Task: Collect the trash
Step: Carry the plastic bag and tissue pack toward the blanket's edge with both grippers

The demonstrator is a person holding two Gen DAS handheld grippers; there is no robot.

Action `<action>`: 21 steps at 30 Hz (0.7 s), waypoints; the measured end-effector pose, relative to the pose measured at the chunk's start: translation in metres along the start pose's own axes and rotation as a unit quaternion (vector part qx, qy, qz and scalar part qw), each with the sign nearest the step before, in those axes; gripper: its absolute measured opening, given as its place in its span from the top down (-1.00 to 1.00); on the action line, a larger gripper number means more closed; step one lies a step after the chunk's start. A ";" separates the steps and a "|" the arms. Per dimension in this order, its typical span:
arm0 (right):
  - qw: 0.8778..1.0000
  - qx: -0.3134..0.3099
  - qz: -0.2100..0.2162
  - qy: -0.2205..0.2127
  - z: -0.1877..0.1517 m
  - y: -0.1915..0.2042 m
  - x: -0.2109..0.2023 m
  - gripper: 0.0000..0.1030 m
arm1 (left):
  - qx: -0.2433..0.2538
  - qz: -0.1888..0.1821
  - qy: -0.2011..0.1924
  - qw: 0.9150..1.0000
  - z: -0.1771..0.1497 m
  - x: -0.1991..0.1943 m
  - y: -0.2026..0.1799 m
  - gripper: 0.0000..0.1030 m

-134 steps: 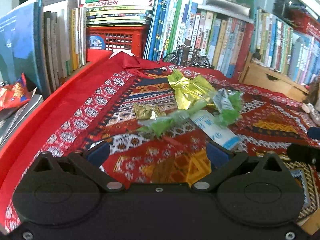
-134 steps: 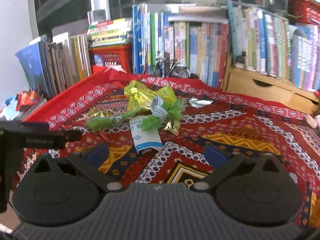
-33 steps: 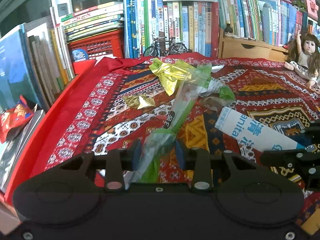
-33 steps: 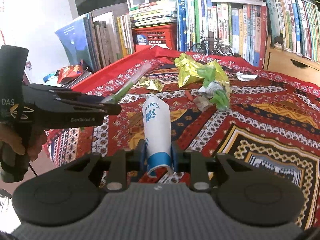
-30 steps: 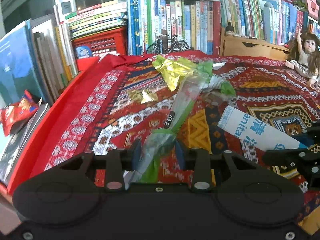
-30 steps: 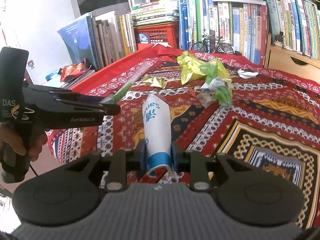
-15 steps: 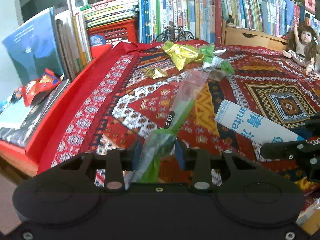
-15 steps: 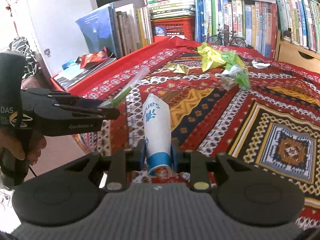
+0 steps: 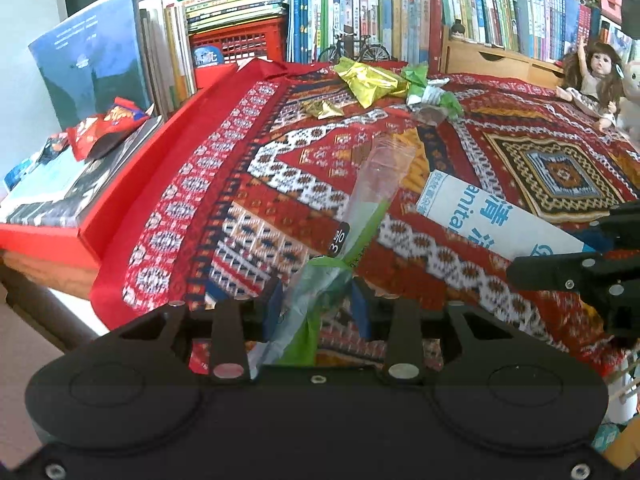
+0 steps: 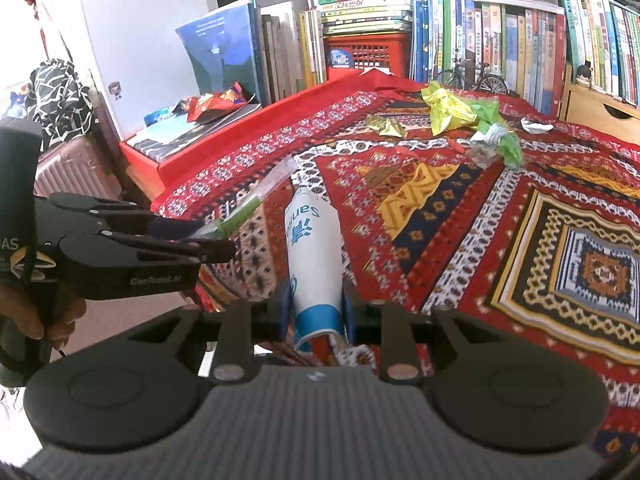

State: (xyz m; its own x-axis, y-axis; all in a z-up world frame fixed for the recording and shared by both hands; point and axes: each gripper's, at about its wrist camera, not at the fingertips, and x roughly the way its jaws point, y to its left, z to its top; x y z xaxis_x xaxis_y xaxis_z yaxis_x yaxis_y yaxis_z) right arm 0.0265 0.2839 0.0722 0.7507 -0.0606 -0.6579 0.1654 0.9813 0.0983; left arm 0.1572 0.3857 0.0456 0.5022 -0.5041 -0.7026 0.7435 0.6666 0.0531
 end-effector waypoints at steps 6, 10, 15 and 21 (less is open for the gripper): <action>1.000 0.006 -0.012 0.000 -0.013 0.018 -0.006 0.41 | 0.003 -0.011 0.004 1.000 -0.019 -0.014 0.009 0.32; 1.000 0.009 -0.015 0.006 -0.022 0.029 -0.008 0.41 | 0.005 -0.013 0.010 1.000 -0.034 -0.022 0.014 0.32; 1.000 0.002 -0.016 0.011 -0.027 0.038 -0.010 0.41 | -0.005 -0.013 0.017 1.000 -0.050 -0.033 0.023 0.32; 1.000 -0.003 -0.024 0.009 -0.026 0.042 -0.011 0.40 | 0.009 -0.025 0.026 0.999 -0.062 -0.038 0.023 0.31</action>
State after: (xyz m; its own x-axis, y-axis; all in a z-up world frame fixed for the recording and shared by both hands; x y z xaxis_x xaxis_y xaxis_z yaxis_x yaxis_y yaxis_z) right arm 0.0086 0.3309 0.0640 0.7305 -0.1054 -0.6748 0.1981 0.9783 0.0616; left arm 0.1279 0.4543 0.0295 0.4401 -0.5069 -0.7412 0.7757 0.6305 0.0295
